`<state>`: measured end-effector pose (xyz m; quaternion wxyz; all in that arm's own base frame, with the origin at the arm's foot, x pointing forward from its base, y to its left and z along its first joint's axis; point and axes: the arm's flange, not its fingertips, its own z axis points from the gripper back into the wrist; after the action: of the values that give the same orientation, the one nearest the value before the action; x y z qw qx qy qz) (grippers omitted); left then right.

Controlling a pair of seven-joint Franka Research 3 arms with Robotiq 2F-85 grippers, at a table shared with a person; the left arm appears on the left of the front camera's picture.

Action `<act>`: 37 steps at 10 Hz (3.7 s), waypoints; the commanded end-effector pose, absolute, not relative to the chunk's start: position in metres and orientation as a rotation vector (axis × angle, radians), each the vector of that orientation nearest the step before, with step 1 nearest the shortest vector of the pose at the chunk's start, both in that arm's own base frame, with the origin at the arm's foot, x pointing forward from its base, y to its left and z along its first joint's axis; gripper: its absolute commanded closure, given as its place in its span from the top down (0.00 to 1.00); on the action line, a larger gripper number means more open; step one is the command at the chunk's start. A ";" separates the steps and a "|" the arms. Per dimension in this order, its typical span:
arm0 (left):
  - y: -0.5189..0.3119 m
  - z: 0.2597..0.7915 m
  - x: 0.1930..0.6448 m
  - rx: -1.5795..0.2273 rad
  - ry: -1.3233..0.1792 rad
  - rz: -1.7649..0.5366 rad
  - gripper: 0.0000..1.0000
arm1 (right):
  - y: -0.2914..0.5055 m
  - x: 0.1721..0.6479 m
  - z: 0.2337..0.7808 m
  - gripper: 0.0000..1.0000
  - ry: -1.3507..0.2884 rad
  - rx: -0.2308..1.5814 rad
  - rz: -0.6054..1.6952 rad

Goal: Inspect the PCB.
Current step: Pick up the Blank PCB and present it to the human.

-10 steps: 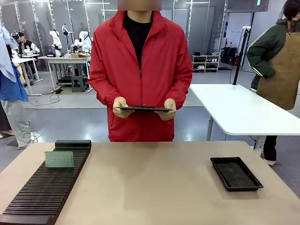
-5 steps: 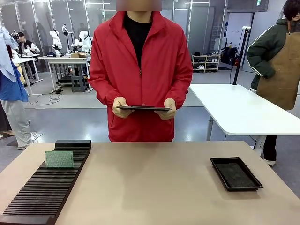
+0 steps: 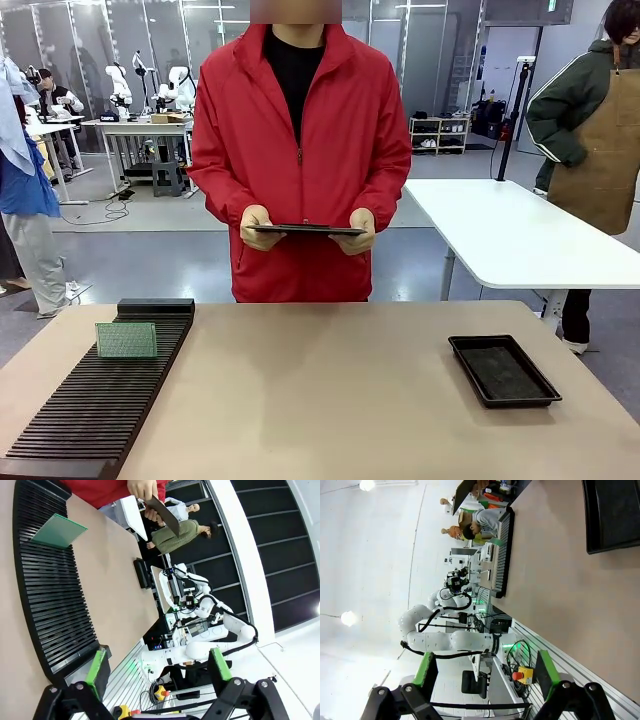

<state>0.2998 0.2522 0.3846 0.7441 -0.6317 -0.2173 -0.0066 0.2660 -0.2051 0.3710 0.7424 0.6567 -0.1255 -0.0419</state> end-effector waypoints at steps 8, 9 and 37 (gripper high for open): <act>0.083 0.508 0.422 -0.379 -0.510 -0.693 1.00 | -0.204 0.264 0.370 1.00 -0.271 1.442 -0.087; 0.065 0.507 0.437 -0.315 -0.472 -0.745 1.00 | -0.204 0.264 0.370 1.00 -0.271 1.442 -0.087; -0.022 0.407 0.610 0.017 0.118 -1.593 1.00 | -0.204 0.264 0.370 1.00 -0.271 1.442 -0.087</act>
<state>0.5979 -0.0226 0.4046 0.7033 0.0235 0.0325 -0.7098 0.2664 -0.2044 0.3704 0.7430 0.6564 -0.1237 -0.0421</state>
